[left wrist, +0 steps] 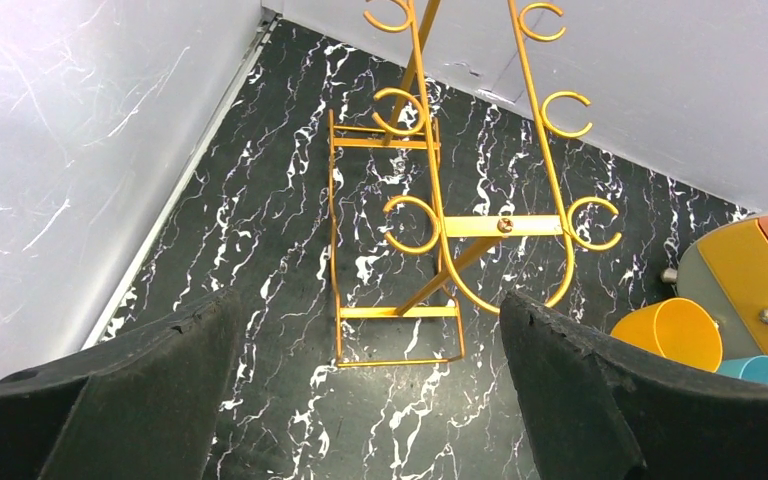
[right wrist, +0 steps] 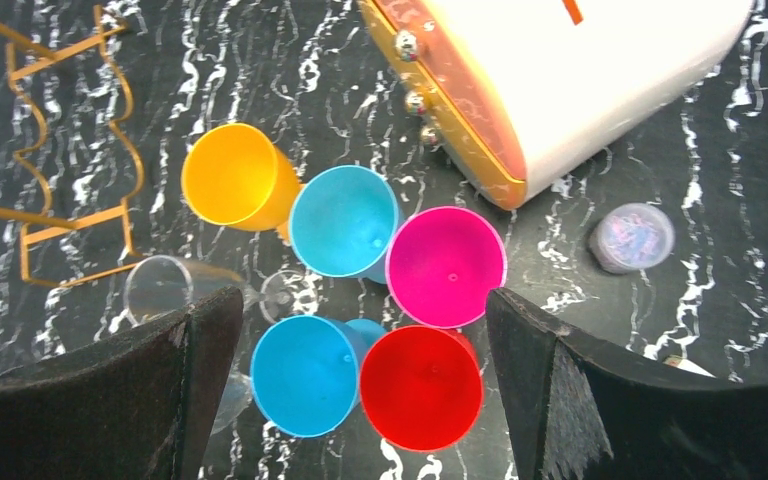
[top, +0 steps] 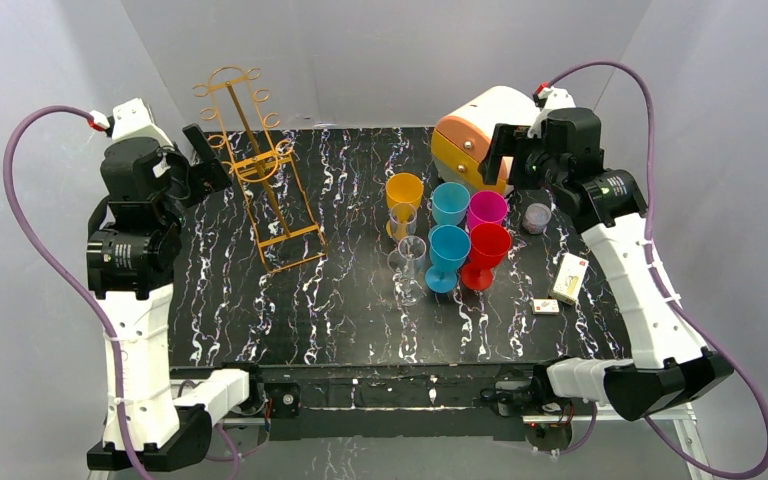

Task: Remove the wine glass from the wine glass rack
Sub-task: Reset both arms

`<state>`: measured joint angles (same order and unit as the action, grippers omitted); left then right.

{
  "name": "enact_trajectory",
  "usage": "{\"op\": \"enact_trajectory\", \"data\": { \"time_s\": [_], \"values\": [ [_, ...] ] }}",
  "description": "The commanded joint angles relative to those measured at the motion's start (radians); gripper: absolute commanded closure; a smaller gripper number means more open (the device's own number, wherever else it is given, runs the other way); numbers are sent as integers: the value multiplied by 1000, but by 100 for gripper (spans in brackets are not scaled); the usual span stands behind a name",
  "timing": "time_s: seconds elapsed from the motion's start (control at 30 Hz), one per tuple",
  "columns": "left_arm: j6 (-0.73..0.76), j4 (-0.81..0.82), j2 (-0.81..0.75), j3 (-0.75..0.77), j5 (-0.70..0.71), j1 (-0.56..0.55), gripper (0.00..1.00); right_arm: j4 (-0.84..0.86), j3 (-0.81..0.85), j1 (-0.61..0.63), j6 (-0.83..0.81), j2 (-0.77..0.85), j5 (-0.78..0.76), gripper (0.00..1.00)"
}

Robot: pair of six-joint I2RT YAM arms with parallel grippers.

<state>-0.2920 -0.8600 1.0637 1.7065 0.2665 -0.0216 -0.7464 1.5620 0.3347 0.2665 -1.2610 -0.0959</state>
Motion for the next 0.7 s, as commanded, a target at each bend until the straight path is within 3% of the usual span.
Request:
{"op": "enact_trajectory", "data": {
  "time_s": [0.0,0.67],
  "values": [
    [-5,22,-31,-40,-32,-2,2,79,3,-2,40,53,88,1],
    [0,15,-24,-25,-30,-3,2,55,24,-3,33,41,166,1]
  ]
}}
